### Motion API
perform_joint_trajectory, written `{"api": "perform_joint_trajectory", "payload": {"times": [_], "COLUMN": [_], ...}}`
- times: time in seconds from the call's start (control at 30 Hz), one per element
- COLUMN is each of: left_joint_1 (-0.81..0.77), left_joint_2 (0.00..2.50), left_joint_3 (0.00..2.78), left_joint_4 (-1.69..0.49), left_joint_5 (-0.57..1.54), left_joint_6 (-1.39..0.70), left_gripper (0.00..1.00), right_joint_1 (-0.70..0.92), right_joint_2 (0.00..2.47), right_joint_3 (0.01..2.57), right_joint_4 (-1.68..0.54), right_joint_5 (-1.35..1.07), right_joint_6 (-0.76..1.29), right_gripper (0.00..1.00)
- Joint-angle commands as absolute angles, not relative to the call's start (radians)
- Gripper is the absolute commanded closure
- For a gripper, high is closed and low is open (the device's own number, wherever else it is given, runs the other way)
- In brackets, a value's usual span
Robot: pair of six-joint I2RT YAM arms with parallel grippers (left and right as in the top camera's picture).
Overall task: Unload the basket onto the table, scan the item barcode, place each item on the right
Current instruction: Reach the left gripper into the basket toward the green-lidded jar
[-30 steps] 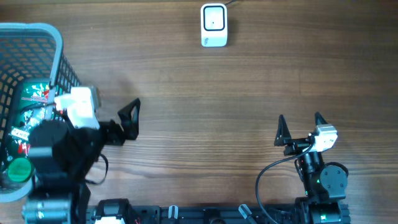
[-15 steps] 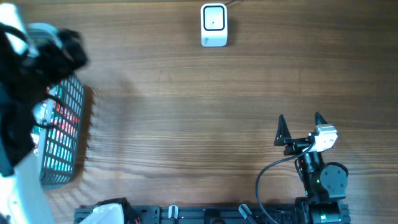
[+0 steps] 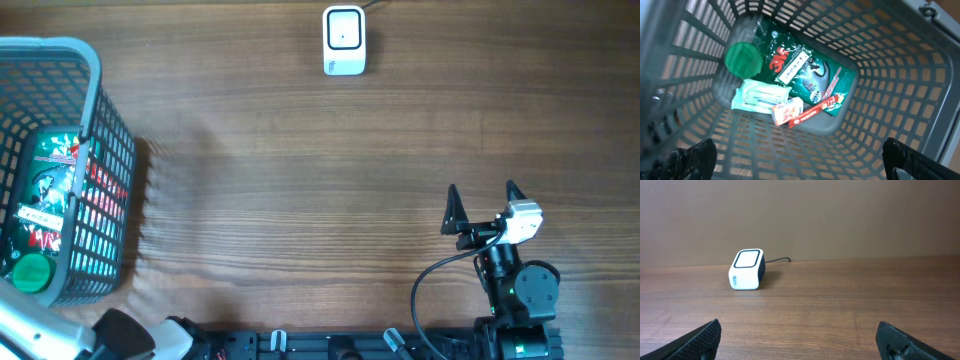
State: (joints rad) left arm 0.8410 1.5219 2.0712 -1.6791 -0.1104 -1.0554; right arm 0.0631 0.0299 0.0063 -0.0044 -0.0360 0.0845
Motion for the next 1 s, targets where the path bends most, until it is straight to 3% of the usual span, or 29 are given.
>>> {"api": "perform_joint_trajectory", "payload": {"times": [0.0, 0.2, 0.33, 0.5, 0.97], "left_joint_1": [0.845, 0.845, 0.845, 0.858, 0.941], "left_joint_2": [1.567, 1.594, 1.594, 1.608, 1.814], "left_joint_3": [2.085, 1.958, 1.752, 1.622, 1.615], "left_joint_4": [-1.676, -1.684, -1.655, -1.524, -1.473], "left_joint_5": [-0.132, -0.17, -0.315, -0.369, -0.348], "left_joint_6": [-1.109, -1.401, -1.662, -1.654, -1.654], "left_gripper": [0.0, 0.0, 0.0, 0.0, 0.0], "right_joint_1": [0.068, 0.068, 0.068, 0.068, 0.068], "right_joint_2": [0.029, 0.029, 0.029, 0.029, 0.029], "right_joint_3": [0.009, 0.009, 0.009, 0.009, 0.009], "right_joint_4": [-0.002, -0.002, -0.002, -0.002, -0.002], "right_joint_5": [-0.026, -0.026, -0.026, -0.026, -0.026], "right_joint_6": [0.079, 0.079, 0.079, 0.078, 0.079], "right_gripper": [0.01, 0.0, 0.0, 0.0, 0.01]}}
